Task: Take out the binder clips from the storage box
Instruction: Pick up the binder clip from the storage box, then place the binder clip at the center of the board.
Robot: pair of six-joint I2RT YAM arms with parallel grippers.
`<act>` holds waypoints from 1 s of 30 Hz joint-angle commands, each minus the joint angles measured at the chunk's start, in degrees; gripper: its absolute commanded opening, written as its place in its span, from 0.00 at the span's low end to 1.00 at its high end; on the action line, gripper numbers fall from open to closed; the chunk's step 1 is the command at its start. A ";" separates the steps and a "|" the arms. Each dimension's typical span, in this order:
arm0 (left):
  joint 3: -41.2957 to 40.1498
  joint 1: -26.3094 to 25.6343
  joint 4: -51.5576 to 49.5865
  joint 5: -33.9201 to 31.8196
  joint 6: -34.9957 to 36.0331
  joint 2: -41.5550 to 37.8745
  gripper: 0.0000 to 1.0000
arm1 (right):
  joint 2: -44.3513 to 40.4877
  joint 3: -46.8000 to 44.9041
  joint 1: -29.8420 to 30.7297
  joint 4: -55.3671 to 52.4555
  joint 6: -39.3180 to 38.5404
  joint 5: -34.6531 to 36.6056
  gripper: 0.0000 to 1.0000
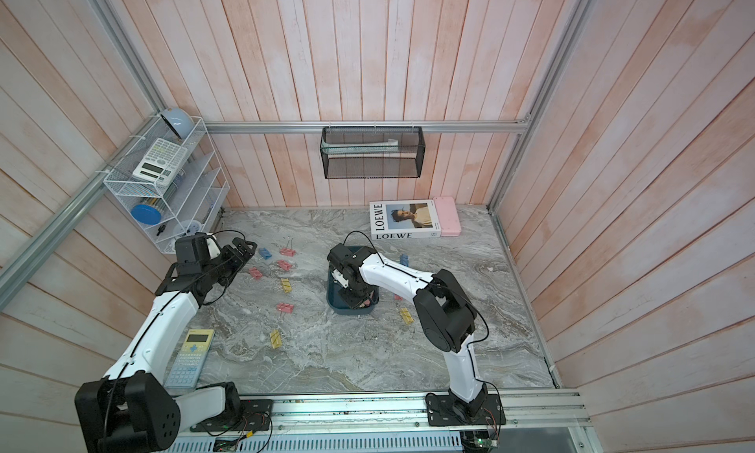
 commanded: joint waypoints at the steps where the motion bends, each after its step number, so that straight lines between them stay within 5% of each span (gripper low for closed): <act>1: 1.96 -0.36 -0.25 -0.12 1.20 -0.24 1.00 | -2.26 1.81 0.49 0.56 -0.11 0.06 0.00; 16: 2.75 -3.62 4.24 -0.05 -1.78 -0.26 1.00 | -14.24 1.80 -5.54 2.63 6.99 2.13 0.00; 30: 9.73 -18.34 4.32 -3.03 -0.10 8.85 1.00 | -39.69 -32.19 -22.67 13.50 26.11 -1.93 0.00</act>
